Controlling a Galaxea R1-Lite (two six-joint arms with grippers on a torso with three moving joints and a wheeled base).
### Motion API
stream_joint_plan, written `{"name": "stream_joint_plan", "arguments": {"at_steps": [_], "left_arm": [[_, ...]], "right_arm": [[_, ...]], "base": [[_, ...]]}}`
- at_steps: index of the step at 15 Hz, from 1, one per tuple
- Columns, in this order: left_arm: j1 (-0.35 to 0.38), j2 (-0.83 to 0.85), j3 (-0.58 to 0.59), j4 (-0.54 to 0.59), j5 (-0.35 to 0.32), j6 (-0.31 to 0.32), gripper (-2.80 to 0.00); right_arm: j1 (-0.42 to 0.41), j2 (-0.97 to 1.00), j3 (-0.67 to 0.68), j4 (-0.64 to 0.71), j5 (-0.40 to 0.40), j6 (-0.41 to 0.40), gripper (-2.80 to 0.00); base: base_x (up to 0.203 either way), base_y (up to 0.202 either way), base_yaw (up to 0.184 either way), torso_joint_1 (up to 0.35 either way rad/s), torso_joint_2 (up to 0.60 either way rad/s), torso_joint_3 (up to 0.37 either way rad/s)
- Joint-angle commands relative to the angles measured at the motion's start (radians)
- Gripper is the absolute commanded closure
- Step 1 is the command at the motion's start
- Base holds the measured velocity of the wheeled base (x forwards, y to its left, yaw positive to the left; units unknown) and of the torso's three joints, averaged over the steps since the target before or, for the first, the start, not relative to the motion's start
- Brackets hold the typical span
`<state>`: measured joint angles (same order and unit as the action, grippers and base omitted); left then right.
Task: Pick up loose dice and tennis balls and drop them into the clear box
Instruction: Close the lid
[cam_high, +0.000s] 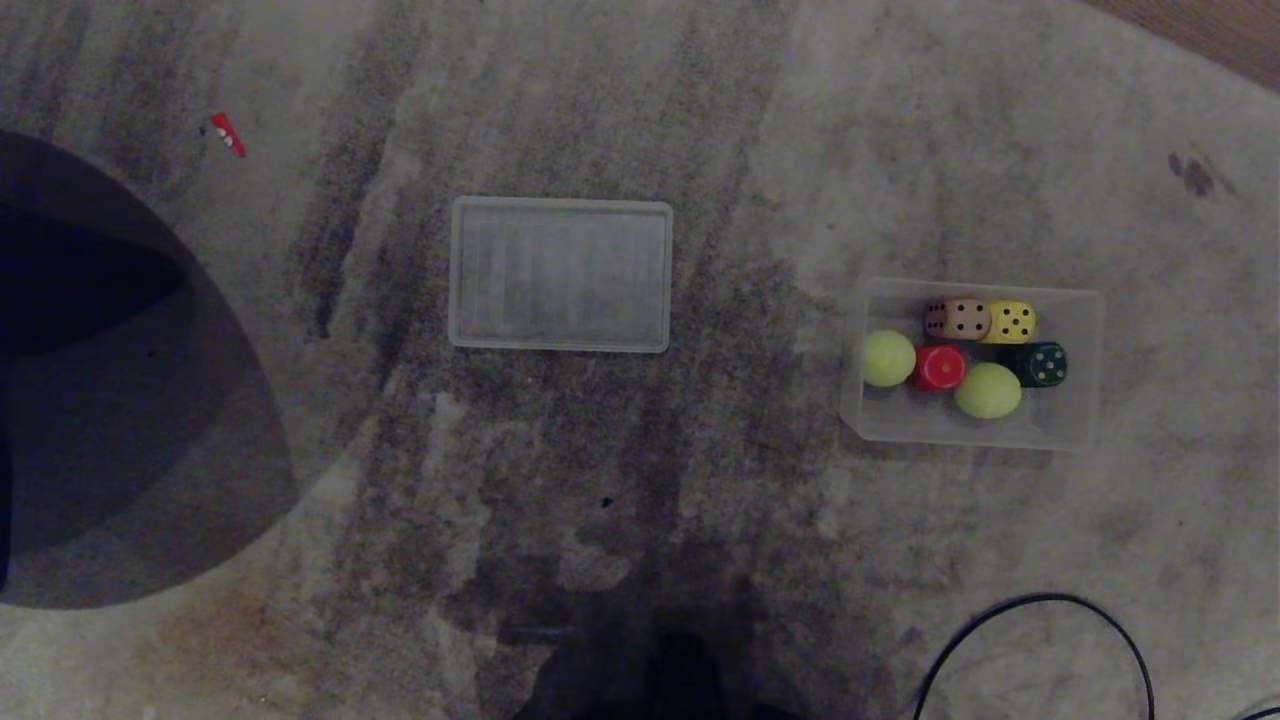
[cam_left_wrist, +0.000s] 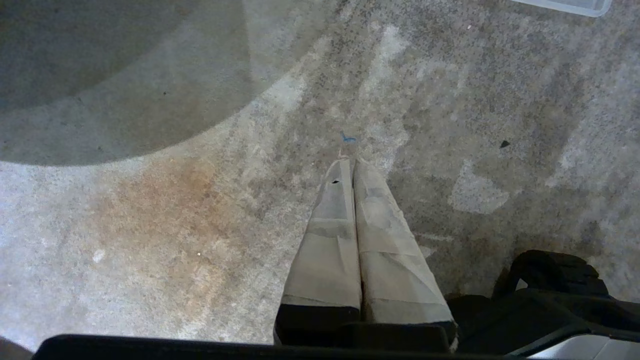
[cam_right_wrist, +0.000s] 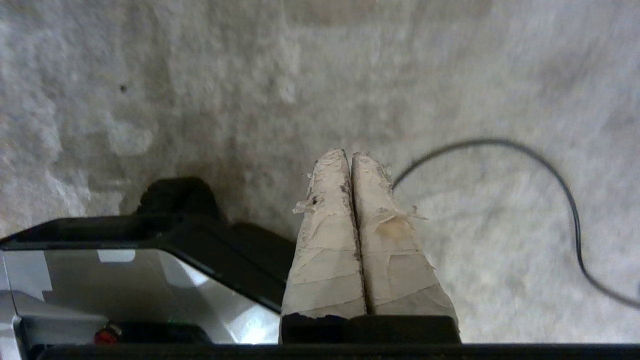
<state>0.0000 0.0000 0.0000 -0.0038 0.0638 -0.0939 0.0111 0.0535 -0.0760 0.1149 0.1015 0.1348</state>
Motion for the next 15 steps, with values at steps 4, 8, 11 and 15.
{"name": "stream_joint_plan", "arguments": {"at_steps": [4,8,11,15], "left_arm": [[0.0,0.002,0.002,-0.001,0.001,-0.001,0.0],[0.0,0.002,0.002,-0.001,0.001,-0.001,0.0],[0.0,0.002,0.002,0.001,-0.002,0.003,0.0],[0.0,0.0,0.002,-0.001,0.001,-0.004,0.0]], "right_arm": [[0.001,-0.052,0.006,-0.001,-0.071,-0.024,0.0],[0.001,-0.052,0.034,-0.006,-0.101,-0.115,0.0],[0.001,-0.052,0.035,-0.006,-0.097,-0.121,0.0],[0.001,-0.052,0.035,-0.006,-0.097,-0.118,0.0]], "base": [[0.0,0.0,0.0,0.0,0.0,0.0],[0.0,0.0,0.0,0.0,0.0,0.0],[0.0,0.0,0.0,0.0,0.0,0.0],[0.0,0.0,0.0,0.0,0.0,0.0]]}}
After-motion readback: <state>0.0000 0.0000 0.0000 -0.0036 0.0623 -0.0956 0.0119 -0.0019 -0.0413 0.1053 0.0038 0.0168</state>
